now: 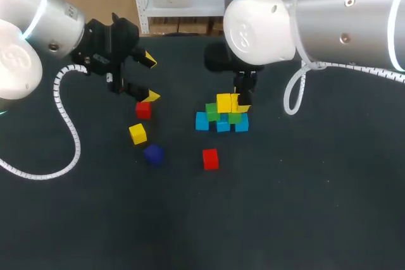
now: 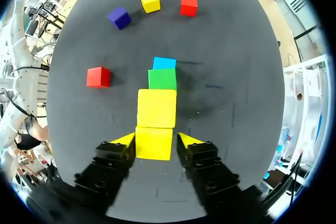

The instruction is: Place the blue cubes, place green cubes on the blue cubes, place the yellow cubes on the green cubes, then place the red cubes on the yellow cubes, and place purple cube on the red cubes.

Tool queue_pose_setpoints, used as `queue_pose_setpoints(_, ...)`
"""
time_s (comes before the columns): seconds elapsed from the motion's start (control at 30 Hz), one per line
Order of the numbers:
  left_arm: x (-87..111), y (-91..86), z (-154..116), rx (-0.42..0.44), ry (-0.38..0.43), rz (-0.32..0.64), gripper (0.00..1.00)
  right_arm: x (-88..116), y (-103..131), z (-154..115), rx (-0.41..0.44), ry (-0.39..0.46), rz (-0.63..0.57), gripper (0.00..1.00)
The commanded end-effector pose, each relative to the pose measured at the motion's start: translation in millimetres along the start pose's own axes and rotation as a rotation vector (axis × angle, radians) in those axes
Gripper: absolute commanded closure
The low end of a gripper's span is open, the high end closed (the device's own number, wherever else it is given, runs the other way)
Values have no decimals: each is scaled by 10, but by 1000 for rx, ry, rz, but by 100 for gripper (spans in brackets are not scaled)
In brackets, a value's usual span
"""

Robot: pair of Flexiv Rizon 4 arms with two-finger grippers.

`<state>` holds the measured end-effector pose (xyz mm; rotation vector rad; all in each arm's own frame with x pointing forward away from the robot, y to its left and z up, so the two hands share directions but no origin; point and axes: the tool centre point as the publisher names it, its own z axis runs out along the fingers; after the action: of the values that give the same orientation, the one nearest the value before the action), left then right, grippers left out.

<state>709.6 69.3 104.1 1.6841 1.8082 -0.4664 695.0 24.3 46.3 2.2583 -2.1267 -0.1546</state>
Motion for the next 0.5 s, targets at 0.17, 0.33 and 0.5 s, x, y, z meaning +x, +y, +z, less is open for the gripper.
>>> queue_pose_setpoints(0.17, 20, -8, -4, -2, -7, 3, 0, 24, 13, -17, 15, -9, 10, 0)
queue_pose_setpoints(0.33, 20, -8, -4, -2, -7, 3, 0, 95, -11, -67, 36, -49, 34, 0)
queue_pose_setpoints(0.5, 20, -8, -4, -2, -7, 3, 0, 271, -76, -228, 76, -209, 72, 0)
